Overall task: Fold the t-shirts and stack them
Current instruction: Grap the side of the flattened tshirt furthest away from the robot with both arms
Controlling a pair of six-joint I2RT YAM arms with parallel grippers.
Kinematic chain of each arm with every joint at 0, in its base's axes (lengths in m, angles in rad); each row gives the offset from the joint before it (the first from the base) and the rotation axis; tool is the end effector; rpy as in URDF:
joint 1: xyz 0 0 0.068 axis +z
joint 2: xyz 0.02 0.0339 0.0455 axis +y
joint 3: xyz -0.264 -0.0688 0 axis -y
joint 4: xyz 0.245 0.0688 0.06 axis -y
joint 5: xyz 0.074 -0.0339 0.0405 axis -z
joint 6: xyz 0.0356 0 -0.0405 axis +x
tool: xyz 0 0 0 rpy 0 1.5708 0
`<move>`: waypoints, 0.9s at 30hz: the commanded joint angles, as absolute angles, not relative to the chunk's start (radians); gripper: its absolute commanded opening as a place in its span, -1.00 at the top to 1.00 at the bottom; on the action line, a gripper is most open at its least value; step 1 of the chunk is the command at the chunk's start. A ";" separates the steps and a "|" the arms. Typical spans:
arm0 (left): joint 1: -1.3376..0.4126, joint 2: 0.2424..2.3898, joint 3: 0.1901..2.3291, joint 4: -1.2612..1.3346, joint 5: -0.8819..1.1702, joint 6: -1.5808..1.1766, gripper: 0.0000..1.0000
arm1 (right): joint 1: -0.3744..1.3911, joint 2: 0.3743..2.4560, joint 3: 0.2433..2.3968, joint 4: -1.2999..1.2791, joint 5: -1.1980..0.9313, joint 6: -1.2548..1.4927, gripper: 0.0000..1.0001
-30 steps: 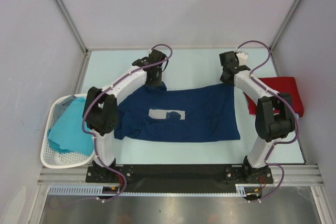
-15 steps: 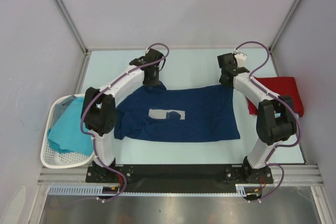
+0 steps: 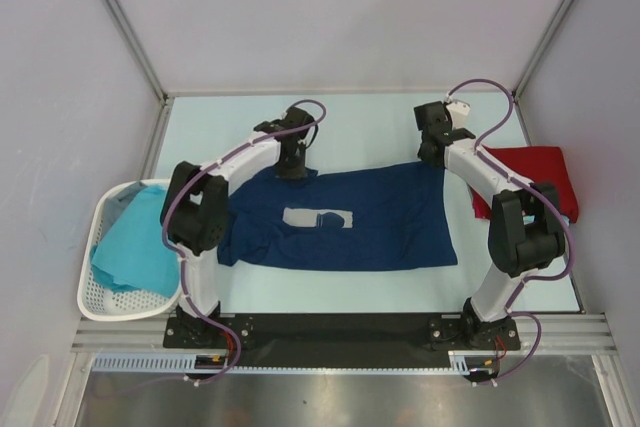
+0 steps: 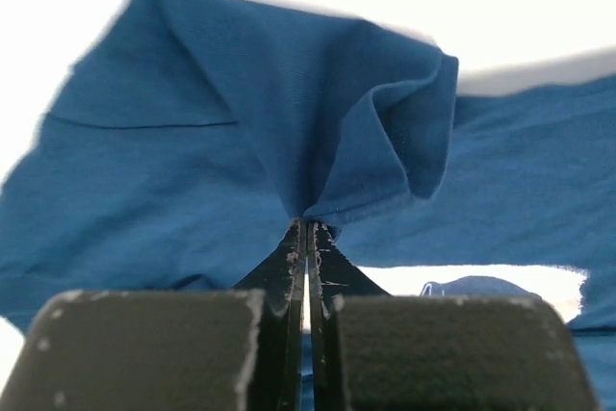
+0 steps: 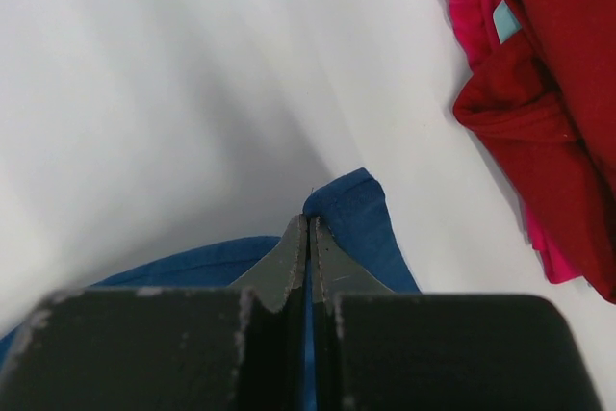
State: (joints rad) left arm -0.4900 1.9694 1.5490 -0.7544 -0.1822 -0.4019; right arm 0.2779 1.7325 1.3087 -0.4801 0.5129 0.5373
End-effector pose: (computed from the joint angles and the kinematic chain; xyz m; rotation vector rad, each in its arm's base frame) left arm 0.3671 -0.1885 0.2110 0.0696 2.7069 -0.0111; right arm 0.3659 0.0862 0.2455 0.5107 2.2809 -0.2408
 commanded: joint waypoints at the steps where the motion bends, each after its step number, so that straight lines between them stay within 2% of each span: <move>1: -0.502 2.020 1.526 -0.738 -0.101 -0.416 1.00 | 0.281 1.697 1.310 -0.449 0.552 0.523 1.00; 11: -0.512 2.017 1.506 -0.759 -0.090 -0.419 1.00 | 0.281 1.704 1.312 -0.451 0.558 0.522 1.00; 14: -0.520 1.962 1.503 -0.742 -0.162 -0.422 1.00 | 0.281 1.707 1.313 -0.451 0.555 0.523 1.00; 15: -0.522 1.947 1.517 -0.741 -0.176 -0.423 0.84 | 0.281 1.707 1.315 -0.453 0.555 0.523 1.00; 17: -0.520 1.910 1.561 -0.744 -0.227 -0.425 0.67 | 0.284 1.709 1.315 -0.449 0.554 0.523 1.00; 18: -0.522 1.902 1.581 -0.747 -0.244 -0.426 0.34 | 0.282 1.710 1.315 -0.449 0.555 0.523 1.00; 19: -0.519 1.893 1.600 -0.758 -0.268 -0.428 0.22 | 0.284 1.710 1.316 -0.449 0.554 0.523 1.00; 24: -0.514 1.933 1.736 -0.790 -0.282 -0.423 -0.02 | 0.284 1.713 1.313 -0.449 0.548 0.525 1.00; 27: -0.503 2.000 1.844 -0.796 -0.250 -0.410 -0.10 | 0.285 1.713 1.312 -0.448 0.543 0.528 1.00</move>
State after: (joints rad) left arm -0.5140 1.9697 1.7145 -0.7849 -0.2443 -0.4179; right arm 0.2798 1.7325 1.3087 -0.4778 0.5156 0.5297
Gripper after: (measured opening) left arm 0.530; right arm 0.011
